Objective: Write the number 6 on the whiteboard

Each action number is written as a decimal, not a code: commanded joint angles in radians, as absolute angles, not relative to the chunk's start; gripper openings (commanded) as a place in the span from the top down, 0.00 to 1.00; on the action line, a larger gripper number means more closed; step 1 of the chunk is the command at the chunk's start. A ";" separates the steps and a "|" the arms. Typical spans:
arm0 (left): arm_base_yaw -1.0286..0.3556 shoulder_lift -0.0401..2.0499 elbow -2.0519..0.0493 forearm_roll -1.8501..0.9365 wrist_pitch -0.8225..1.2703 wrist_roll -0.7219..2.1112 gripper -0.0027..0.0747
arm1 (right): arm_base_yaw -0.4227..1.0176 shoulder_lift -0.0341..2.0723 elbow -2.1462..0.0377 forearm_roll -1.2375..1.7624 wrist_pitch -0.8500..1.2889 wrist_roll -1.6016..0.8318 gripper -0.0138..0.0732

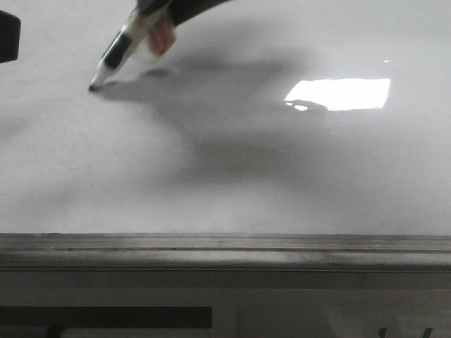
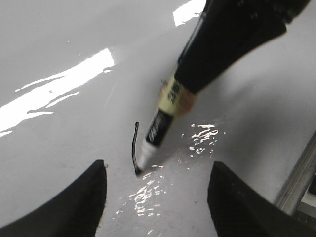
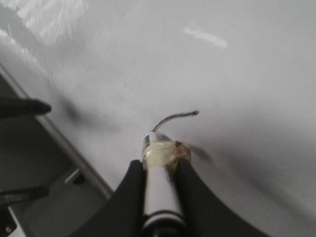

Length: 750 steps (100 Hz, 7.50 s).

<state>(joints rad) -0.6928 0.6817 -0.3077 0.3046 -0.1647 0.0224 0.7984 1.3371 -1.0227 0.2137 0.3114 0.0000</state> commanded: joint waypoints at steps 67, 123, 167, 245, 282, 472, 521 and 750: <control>-0.691 0.678 -0.333 0.289 -0.237 0.019 0.42 | 0.836 1.378 -1.091 0.146 0.383 -0.030 0.89; -0.840 0.817 -0.331 0.431 -0.266 0.019 0.42 | 0.897 1.236 -1.091 0.142 0.517 -0.034 0.89; -0.840 0.989 -0.335 0.348 -0.426 0.019 0.42 | 0.927 1.236 -1.091 0.141 0.548 -0.036 0.89; -0.840 0.998 -0.335 0.307 -0.433 0.019 0.99 | 0.961 1.236 -1.091 0.150 0.544 -0.036 0.88; -0.781 0.940 -0.393 -0.178 -0.227 0.019 0.99 | 0.897 1.228 -1.091 0.115 0.516 -0.022 0.31; -0.519 0.419 -0.555 -0.411 0.311 0.048 0.99 | 0.883 0.903 -0.866 0.054 0.213 -0.022 0.91; -0.519 0.157 -0.308 -0.398 0.259 0.196 0.99 | 0.883 0.383 -0.294 0.035 -0.113 -0.022 0.91; -0.054 -0.037 0.050 0.039 0.130 -0.173 0.99 | 0.883 0.248 -0.184 0.035 -0.113 -0.022 0.91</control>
<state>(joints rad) -0.0590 -0.0063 0.0056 0.0115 0.1475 -0.1369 0.8899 0.2437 -0.1552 0.0485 -0.0309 -0.0175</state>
